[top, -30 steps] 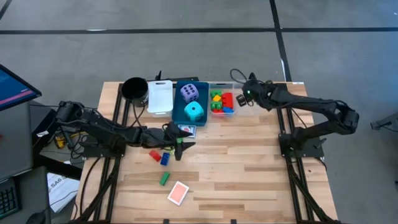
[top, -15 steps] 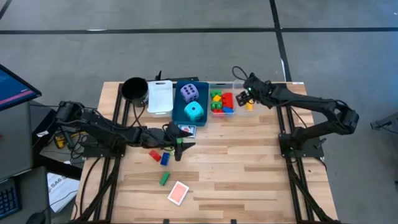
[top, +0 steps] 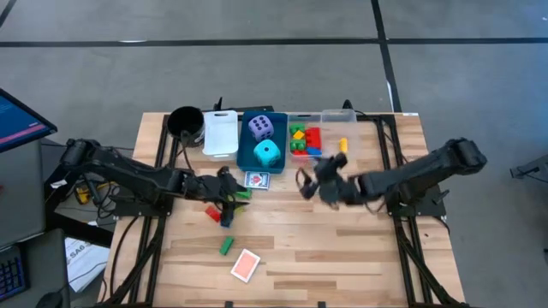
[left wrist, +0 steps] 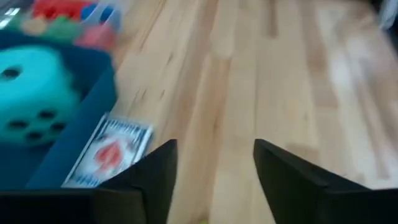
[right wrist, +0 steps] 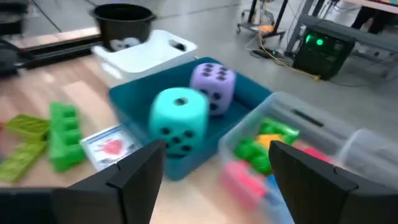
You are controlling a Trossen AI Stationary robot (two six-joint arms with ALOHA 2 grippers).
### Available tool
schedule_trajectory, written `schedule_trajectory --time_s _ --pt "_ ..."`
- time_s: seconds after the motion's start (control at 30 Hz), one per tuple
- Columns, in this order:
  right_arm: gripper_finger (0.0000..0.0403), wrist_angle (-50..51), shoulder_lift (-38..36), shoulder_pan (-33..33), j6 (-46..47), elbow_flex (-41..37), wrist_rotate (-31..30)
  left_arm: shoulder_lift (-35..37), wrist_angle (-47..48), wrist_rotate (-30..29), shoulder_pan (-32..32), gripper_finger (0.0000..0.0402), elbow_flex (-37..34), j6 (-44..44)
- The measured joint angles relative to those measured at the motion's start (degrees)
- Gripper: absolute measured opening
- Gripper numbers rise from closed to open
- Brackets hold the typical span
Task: Pick & Place Toys
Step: Adjust the game pieces on the table
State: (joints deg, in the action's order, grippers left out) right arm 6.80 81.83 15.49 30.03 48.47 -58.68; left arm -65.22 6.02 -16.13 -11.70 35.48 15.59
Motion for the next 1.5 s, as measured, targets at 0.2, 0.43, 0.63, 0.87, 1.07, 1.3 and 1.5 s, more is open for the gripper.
schedule_trajectory --time_s 0.2,0.43,0.63,0.87,1.07,1.3,1.5 --pt "0.0282 -8.0 10.5 9.5 7.8 0.0 -5.9 4.0 15.8 -8.3 -0.1 0.0088 0.0 7.0" --pt "0.0282 -22.9 22.4 10.2 9.0 0.0 -5.9 3.8 27.4 -11.9 0.3 0.0009 0.0 17.3" --pt "0.0282 -33.7 28.3 9.2 3.3 1.4 -2.6 2.9 32.8 -12.0 0.5 0.0001 -2.6 24.6" --pt "0.0282 -35.3 29.1 8.7 -0.7 3.2 1.9 2.9 31.2 -12.0 2.5 0.0000 -9.4 32.8" --pt "0.0282 -36.4 29.1 8.7 -1.6 3.2 3.4 2.9 24.5 -12.1 6.7 0.0000 -14.3 33.1" --pt "0.0282 -36.4 29.1 8.8 -1.6 3.2 3.6 2.9 9.1 -11.7 10.5 0.0000 -19.1 28.2" --pt "0.0282 -36.4 29.1 8.8 -1.6 3.2 4.9 2.9 -4.3 -6.5 11.4 0.0000 -21.2 21.8"
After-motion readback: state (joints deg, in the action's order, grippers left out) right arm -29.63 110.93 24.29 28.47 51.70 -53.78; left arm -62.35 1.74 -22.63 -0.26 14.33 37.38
